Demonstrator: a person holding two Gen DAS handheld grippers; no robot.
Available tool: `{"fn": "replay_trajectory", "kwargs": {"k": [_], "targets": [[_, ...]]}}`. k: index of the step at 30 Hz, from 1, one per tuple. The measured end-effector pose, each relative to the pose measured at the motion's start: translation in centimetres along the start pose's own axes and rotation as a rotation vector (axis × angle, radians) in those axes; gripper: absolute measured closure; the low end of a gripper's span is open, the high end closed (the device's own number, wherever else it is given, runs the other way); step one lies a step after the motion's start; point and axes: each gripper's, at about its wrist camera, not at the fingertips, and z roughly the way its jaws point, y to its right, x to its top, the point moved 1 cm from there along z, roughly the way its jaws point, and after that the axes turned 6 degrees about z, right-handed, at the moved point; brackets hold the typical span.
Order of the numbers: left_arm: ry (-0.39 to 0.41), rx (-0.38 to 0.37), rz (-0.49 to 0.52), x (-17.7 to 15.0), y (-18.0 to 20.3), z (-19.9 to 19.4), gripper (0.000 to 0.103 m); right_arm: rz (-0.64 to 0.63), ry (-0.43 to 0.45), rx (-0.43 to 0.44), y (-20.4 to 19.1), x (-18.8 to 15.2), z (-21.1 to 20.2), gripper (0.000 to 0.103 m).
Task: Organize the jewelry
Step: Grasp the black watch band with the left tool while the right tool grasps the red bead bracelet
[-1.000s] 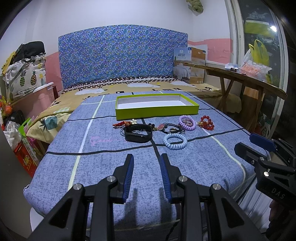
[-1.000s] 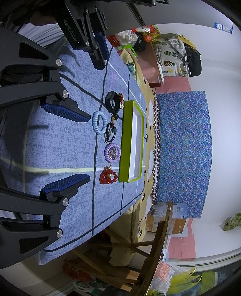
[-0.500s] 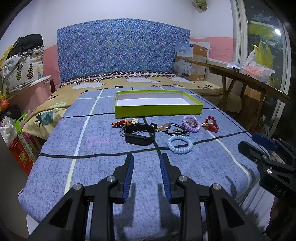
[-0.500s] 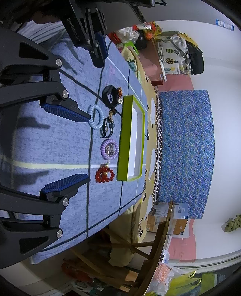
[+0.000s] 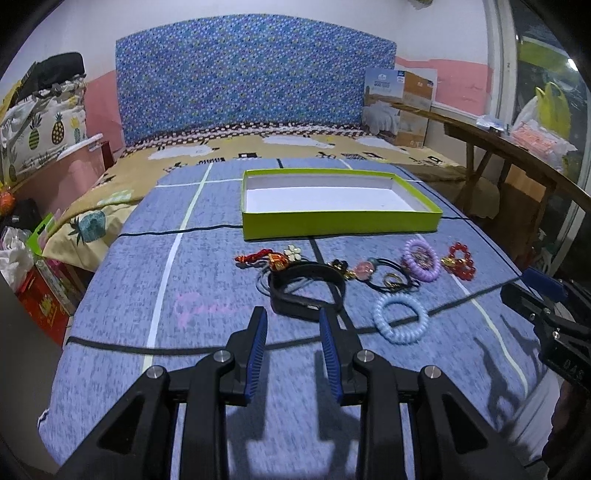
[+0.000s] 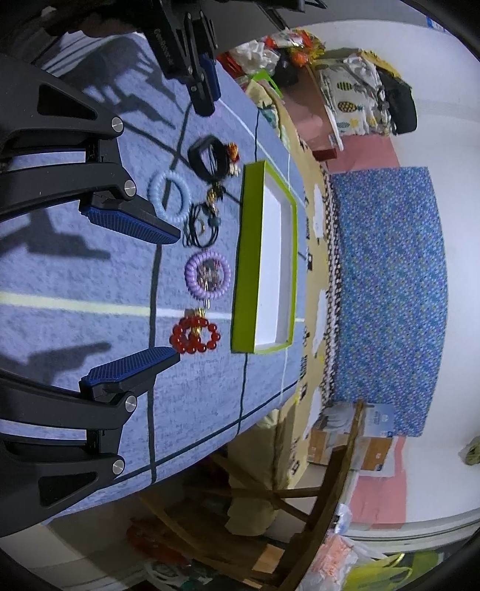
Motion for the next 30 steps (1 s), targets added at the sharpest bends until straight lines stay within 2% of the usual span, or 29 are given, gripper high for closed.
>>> {"fn": "replay_trajectory", "kwargs": {"k": [8,14,24,30], "targets": [[-0.077,-0.026,-0.03,1.4,-1.1,2.8,0.072,0.034,-0.088,0.008,2.1,1.6,3.4,0.045],[-0.137,-0.088,-0.081,1.5,-1.7,4.2,0.072,0.053,-0.132,0.02,3.1,2.1,5.4,0.045],[-0.186,-0.113,-0.138,2.4,-2.1,5.7,0.072,0.093,-0.21,0.04,4.2,3.0,8.0,0.045],[-0.184,-0.087,-0.136,2.7,-2.3,5.6,0.087,0.123,-0.244,0.064,5.3,3.4,9.2,0.045]]}}
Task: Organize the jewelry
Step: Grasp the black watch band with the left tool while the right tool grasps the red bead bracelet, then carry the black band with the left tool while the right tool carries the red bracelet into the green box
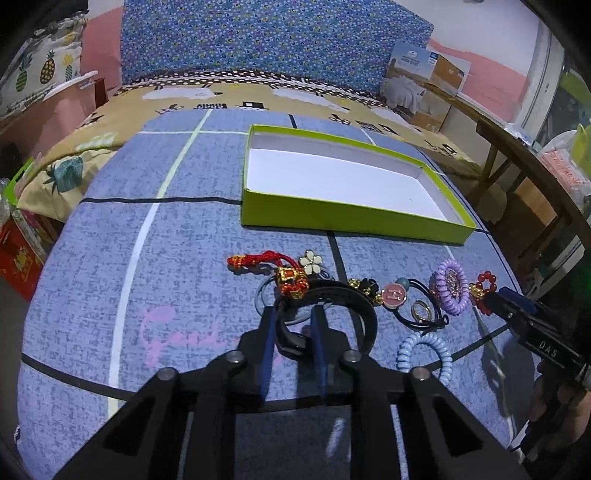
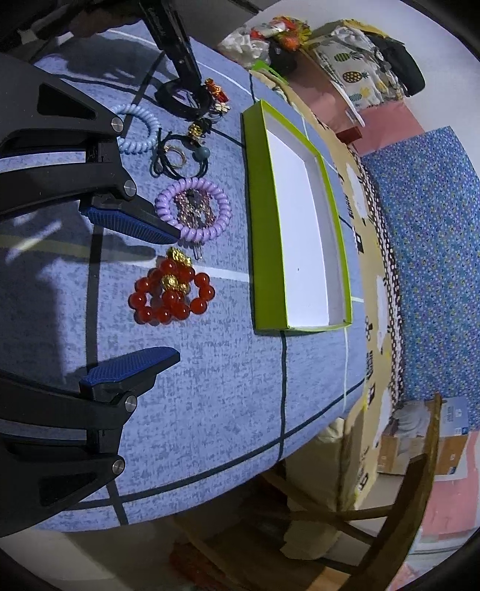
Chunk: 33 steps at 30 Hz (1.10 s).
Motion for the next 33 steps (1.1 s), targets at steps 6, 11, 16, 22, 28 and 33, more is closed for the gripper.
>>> {"fn": "replay_trajectory", "kwargs": {"k": [6,11,16,22,28,33], "targets": [[0.002,0.007,0.002,-0.2,-0.5,-0.5,0.097,-0.012,-0.045,0.019,0.3,0.0,0.9,0.063],[-0.019,-0.002,0.036,0.0,-0.6,-0.3,0.097,-0.034,-0.045,0.015,0.2,0.2,1.1,0.066],[-0.066,-0.017,0.04,0.7,-0.9,0.3,0.097,-0.041,-0.041,0.009,-0.1,0.0,1.2,0.077],[-0.133,-0.025,0.09,1.6,-0.6,1.4,0.095,-0.05,-0.044,0.021,-0.4,-0.1,1.1,0.093],[-0.15,-0.035,0.127,1.8,-0.3,1.8,0.094,-0.04,-0.041,0.018,-0.1,0.0,1.0,0.093],[-0.132,-0.015,0.173,1.5,0.1,1.4,0.097,-0.05,-0.019,0.029,-0.1,0.0,0.6,0.093]]}}
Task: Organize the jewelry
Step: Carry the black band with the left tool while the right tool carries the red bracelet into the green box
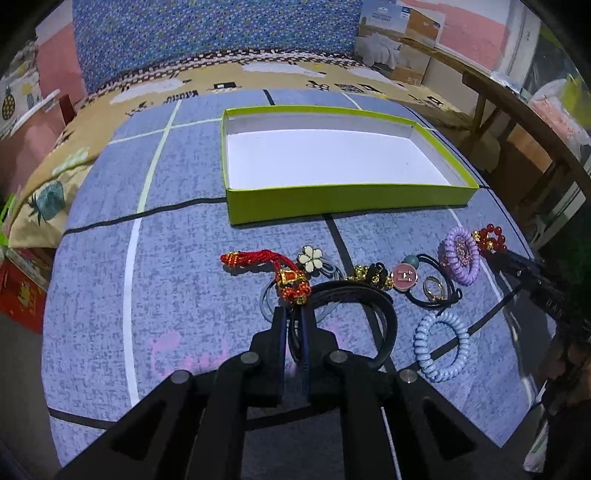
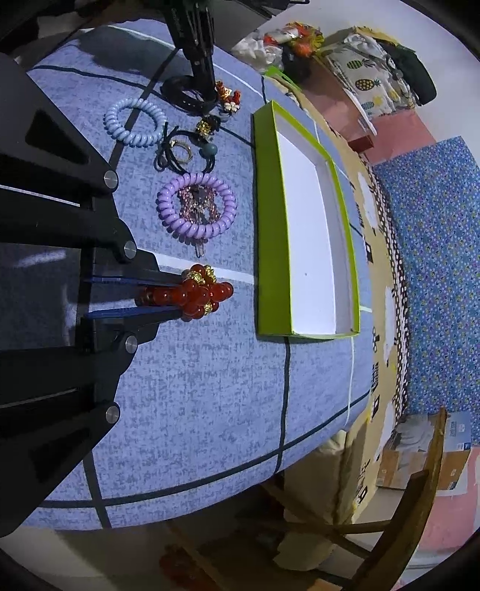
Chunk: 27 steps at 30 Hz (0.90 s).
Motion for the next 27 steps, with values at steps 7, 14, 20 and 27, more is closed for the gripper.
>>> {"fn": "replay_trajectory", "kwargs": {"k": [7,14,20,27], "targets": [[0.04,-0.054,-0.009,-1.2,0.2,-1.2,0.098,0.009,0.021,0.01,0.1,-0.2,-1.0,0.093],[0.082,-0.095,-0.029,-2.8,0.3,-2.8,0.098,0.011,0.037,0.035,-0.3,-0.7,-2.0,0.093],[0.129,-0.109,-0.048,-3.2,0.2,-4.0,0.098,0.013,0.065,0.056,-0.9,-0.9,-3.2,0.093],[0.213,-0.103,-0.042,-1.6,0.5,-5.6,0.098,0.0,0.108,0.069,-1.6,-0.1,-4.4,0.093]]}}
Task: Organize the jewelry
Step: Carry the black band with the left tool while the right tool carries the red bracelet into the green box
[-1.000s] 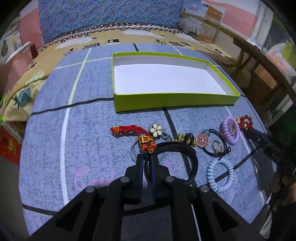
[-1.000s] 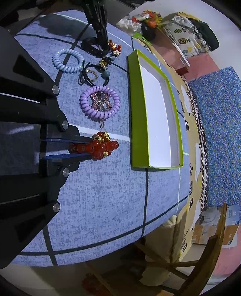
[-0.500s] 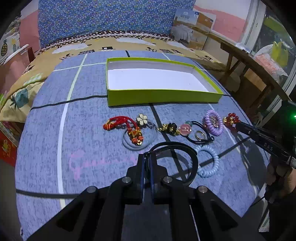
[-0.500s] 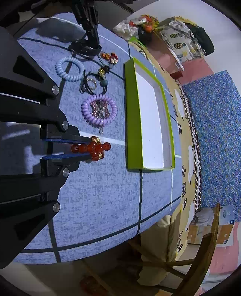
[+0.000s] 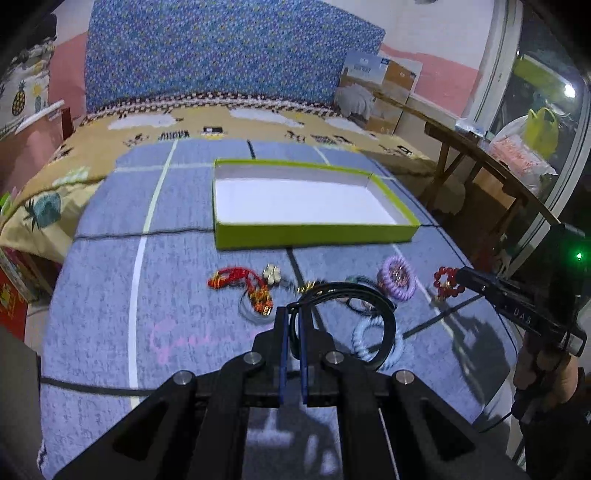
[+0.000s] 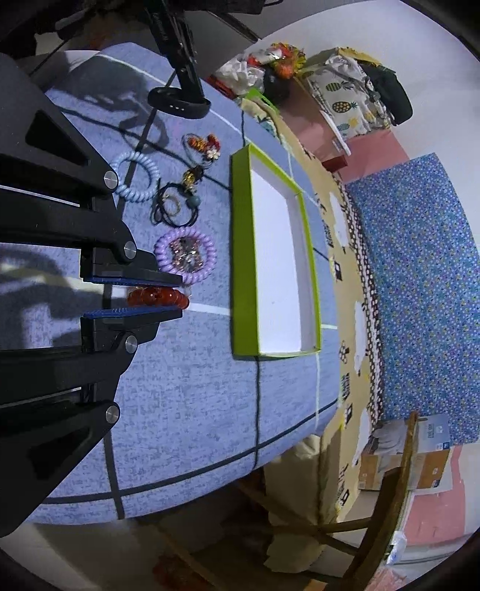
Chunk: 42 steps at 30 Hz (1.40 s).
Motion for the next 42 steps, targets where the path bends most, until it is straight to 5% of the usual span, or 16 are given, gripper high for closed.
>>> {"fn": "replay_trajectory", "kwargs": {"k": [20,42], "targets": [[0.058,0.034,0.049,5.0,0.1,1.4,0.098,-0.056,0.062,0.026,-1.3,4.4,0.1,0.093],[-0.037,0.17,0.018,12.8,-5.0,10.8,0.098,0.002,0.02,0.018,2.0,13.3,9.5,0.093]]}}
